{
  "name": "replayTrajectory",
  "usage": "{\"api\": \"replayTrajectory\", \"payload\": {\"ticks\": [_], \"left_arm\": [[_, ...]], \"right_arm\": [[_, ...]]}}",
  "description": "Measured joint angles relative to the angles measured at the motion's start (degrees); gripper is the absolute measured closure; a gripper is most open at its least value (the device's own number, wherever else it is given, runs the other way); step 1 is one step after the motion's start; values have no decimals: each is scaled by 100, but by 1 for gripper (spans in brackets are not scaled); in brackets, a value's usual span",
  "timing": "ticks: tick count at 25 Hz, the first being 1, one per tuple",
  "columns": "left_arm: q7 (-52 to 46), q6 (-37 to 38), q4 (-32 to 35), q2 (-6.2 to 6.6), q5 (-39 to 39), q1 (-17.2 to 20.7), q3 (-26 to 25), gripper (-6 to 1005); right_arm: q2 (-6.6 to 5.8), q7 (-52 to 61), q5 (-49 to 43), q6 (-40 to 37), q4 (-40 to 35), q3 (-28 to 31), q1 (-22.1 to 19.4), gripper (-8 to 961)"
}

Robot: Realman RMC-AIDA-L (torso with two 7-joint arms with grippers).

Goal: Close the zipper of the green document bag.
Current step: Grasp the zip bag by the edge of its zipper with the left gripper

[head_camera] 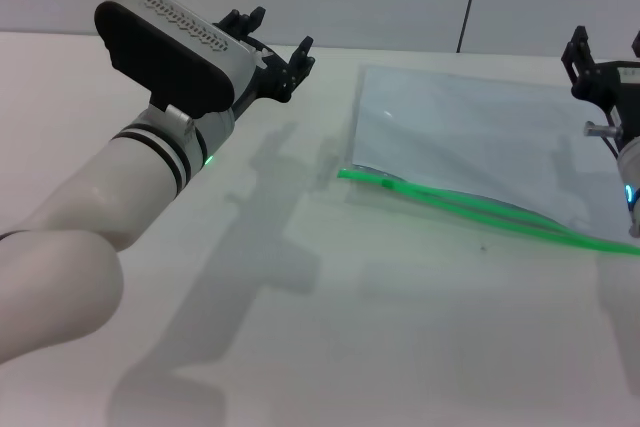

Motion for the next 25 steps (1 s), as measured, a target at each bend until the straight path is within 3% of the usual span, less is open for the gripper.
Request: {"api": "replayTrajectory", "payload": {"ticks": [25], "left_arm": [[1, 48, 37, 10, -67, 31, -9, 349]], "right_arm": [[4, 0, 9, -12, 108, 80, 8, 218]]}}
